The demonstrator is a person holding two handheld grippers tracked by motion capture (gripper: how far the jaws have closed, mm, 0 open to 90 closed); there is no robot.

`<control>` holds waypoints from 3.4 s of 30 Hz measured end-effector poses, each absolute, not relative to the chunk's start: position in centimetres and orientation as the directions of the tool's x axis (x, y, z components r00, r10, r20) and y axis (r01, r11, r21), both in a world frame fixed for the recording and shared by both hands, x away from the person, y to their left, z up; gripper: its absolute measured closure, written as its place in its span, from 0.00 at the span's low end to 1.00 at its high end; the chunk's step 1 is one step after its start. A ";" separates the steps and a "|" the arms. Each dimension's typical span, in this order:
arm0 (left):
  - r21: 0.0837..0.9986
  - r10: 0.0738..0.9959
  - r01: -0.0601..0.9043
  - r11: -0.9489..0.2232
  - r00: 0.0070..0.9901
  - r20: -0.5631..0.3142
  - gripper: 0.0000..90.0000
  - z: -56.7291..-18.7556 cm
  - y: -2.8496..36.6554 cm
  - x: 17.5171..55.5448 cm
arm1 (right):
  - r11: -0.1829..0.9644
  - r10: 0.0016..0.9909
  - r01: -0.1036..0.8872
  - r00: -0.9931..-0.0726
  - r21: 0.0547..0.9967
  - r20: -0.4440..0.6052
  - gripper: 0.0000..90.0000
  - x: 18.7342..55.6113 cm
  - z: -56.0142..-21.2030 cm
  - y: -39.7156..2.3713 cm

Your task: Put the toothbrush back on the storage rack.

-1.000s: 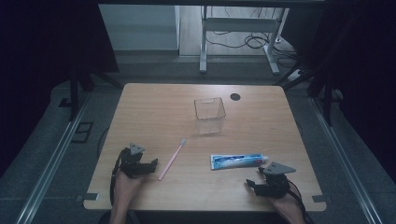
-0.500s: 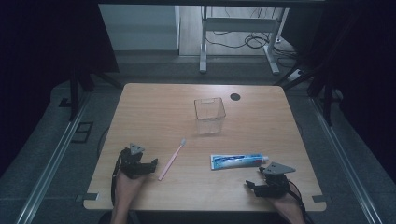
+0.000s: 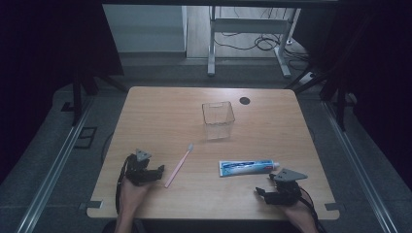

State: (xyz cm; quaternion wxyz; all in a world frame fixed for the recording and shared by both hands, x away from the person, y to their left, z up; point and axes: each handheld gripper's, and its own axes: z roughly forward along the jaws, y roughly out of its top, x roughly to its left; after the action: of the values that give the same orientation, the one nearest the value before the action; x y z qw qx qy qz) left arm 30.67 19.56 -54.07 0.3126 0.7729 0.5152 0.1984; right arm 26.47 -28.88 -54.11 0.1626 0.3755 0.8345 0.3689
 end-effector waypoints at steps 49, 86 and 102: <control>0.493 0.799 0.714 -0.498 0.598 -0.059 0.50 -50.4 14.3 33.5 | 0.447 0.746 0.506 -0.666 0.738 0.005 0.25 26.5 -54.1 -28.9; 0.169 0.764 0.760 -0.628 0.643 -0.053 0.87 -50.1 9.6 38.3 | 0.449 0.746 0.506 -0.666 0.737 0.003 0.25 26.5 -54.1 -28.9; 0.203 0.746 0.740 -0.641 0.663 -0.064 0.88 -49.0 9.6 38.3 | 0.449 0.746 0.506 -0.666 0.737 0.004 0.25 26.5 -54.1 -28.9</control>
State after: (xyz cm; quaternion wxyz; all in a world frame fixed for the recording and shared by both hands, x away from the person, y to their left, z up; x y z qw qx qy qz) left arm 38.32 9.60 -49.04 0.1061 0.9057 0.4103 0.0129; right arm 26.47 -28.91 -54.11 0.1628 0.3747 0.8353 0.3679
